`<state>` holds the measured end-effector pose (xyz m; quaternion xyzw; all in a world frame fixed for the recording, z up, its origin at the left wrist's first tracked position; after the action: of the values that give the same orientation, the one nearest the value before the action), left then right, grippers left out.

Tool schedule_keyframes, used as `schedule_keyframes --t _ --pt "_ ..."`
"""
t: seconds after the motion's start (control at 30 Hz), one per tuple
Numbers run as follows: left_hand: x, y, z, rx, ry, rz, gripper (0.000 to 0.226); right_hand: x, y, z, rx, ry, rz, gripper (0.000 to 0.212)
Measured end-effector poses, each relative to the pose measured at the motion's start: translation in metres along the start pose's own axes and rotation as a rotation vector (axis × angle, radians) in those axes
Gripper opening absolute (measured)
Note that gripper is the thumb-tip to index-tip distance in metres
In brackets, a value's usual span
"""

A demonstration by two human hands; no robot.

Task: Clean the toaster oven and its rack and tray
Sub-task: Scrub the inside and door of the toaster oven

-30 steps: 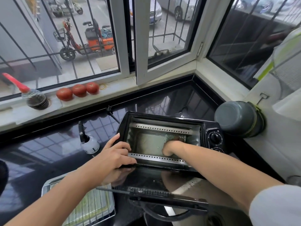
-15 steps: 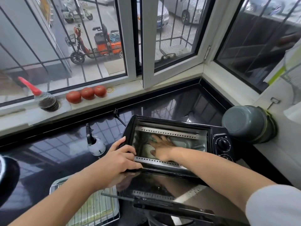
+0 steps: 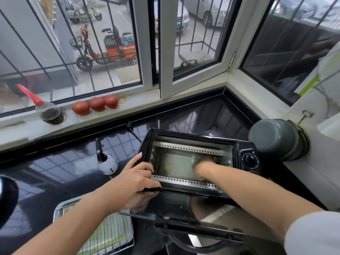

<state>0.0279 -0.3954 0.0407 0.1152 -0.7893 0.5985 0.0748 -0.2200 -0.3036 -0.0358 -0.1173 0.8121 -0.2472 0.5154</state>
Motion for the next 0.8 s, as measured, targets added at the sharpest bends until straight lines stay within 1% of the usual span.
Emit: schedule_keyframes --t 0.07,0.13,0.17,0.23,0.27,0.3,0.33,0.37,0.4,0.43,0.5,0.6,0.63,0.67,0.7,0.73,0.77,0.8 --pt "-0.001 0.0 0.001 0.019 -0.004 0.005 0.046 -0.001 -0.001 0.003 0.049 -0.094 0.108 0.038" --pt "-0.006 0.003 -0.001 0.037 -0.008 0.024 0.042 -0.004 0.0 0.005 0.087 -0.133 0.203 0.037" --pt "-0.007 0.005 -0.003 0.034 -0.013 0.019 0.043 -0.008 -0.003 0.005 0.137 -0.131 0.22 0.033" --pt "-0.004 0.001 -0.005 0.008 -0.011 -0.004 0.048 -0.017 -0.008 0.006 0.169 -0.198 0.23 0.017" --pt "-0.002 -0.002 -0.005 -0.002 -0.005 -0.009 0.05 -0.021 -0.01 0.006 0.206 -0.228 0.239 0.019" --pt "0.0 -0.002 -0.004 -0.004 -0.001 -0.01 0.047 -0.024 -0.012 0.007 0.317 -0.228 0.261 0.019" --pt "0.001 -0.002 -0.002 0.004 0.003 -0.003 0.042 -0.022 -0.01 0.012 0.48 -0.251 0.303 0.013" --pt "0.0 -0.002 -0.002 0.015 0.01 0.015 0.035 -0.027 -0.011 0.02 0.682 -0.286 0.362 0.012" --pt "-0.002 -0.001 0.0 0.028 0.015 0.041 0.027 -0.025 -0.01 0.03 0.872 -0.331 0.417 0.019" --pt "-0.004 0.002 0.001 0.038 0.015 0.073 0.023 -0.02 -0.011 0.04 0.962 -0.365 0.43 0.024" --pt "-0.006 0.002 0.002 0.048 0.005 0.121 0.025 -0.012 -0.019 0.059 0.985 -0.38 0.379 0.031" --pt "-0.003 -0.003 0.002 0.057 0.007 0.113 0.031 0.003 -0.029 0.08 0.931 -0.397 0.213 0.045" --pt "-0.003 -0.004 0.002 0.065 0.009 0.107 0.034 0.006 -0.03 0.084 0.915 -0.4 0.194 0.049" --pt "-0.004 -0.006 0.003 0.076 0.007 0.127 0.033 0.013 -0.028 0.089 0.912 -0.401 0.206 0.053" --pt "-0.005 -0.005 0.003 0.089 0.008 0.173 0.028 0.016 -0.027 0.09 0.917 -0.401 0.225 0.057" --pt "-0.007 -0.005 0.003 0.114 0.006 0.229 0.029 0.018 -0.027 0.09 0.924 -0.404 0.232 0.058" --pt "-0.009 -0.004 0.004 0.152 0.006 0.285 0.035 0.019 -0.03 0.086 0.941 -0.408 0.193 0.057" --pt "-0.01 -0.004 0.004 0.189 0.003 0.325 0.041 0.021 -0.035 0.081 0.961 -0.407 0.1 0.052"
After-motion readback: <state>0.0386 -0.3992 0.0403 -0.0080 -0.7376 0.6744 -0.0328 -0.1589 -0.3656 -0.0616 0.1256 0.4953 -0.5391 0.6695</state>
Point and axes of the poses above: each hand's wrist, its own x-axis towards the middle knuckle, its own y-axis out of the palm, z = x × y, the point moved 3 cm from there along x, towards the middle knuckle, and after that the axes turned 2 degrees about z, right-handed, at the moved point
